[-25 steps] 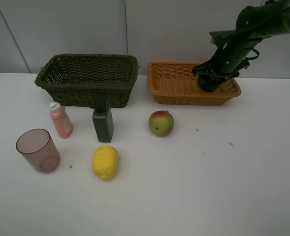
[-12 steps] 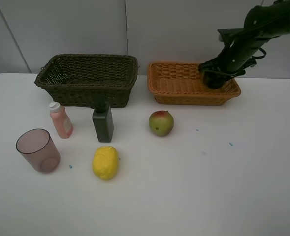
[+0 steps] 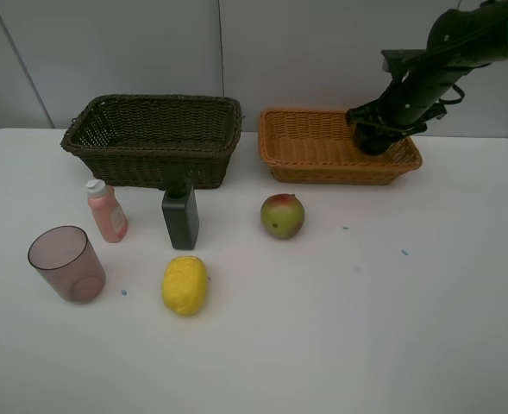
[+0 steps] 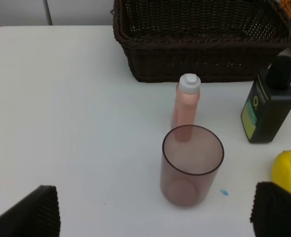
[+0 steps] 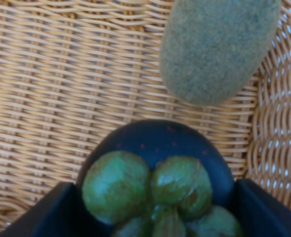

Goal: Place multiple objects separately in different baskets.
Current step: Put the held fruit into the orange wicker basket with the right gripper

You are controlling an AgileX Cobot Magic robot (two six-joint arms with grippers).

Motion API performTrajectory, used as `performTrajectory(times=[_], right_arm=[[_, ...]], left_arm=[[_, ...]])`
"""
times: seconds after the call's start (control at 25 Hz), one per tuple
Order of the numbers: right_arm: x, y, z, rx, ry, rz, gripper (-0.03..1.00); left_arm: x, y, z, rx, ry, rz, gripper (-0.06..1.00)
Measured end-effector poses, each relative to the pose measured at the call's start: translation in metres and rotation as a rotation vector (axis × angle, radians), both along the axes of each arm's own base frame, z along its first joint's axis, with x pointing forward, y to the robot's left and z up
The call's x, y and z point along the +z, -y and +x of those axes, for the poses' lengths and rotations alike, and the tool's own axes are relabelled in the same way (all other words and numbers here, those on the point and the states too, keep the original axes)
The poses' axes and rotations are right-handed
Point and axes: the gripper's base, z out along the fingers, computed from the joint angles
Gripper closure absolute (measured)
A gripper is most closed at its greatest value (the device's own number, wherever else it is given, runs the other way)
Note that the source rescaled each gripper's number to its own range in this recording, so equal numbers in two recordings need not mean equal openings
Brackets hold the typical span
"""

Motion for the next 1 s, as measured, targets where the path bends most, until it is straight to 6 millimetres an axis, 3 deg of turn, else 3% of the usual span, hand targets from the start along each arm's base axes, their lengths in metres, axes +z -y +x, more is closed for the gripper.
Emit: performTrajectory(times=[0.04, 0.16, 0.24, 0.64, 1.0], right_arm=[[0.0, 0.0, 0.0, 0.0, 0.005, 0.001, 0.31], [0.003, -0.001, 0.004, 0.001, 0.052, 0.007, 0.06], [0.004, -0.001, 0.006, 0.002, 0.076, 0.011, 0.0], [0.009, -0.002, 0.003, -0.01, 0.066, 0.032, -0.02], [0.067, -0.017, -0.031, -0.051, -0.023, 0.097, -0.02]], left_arm=[[0.0, 0.0, 0.0, 0.0, 0.0, 0.0, -0.06], [0.0, 0.0, 0.0, 0.0, 0.0, 0.0, -0.06], [0.0, 0.0, 0.0, 0.0, 0.0, 0.0, -0.06], [0.0, 0.0, 0.0, 0.0, 0.0, 0.0, -0.06], [0.0, 0.0, 0.0, 0.0, 0.0, 0.0, -0.06]])
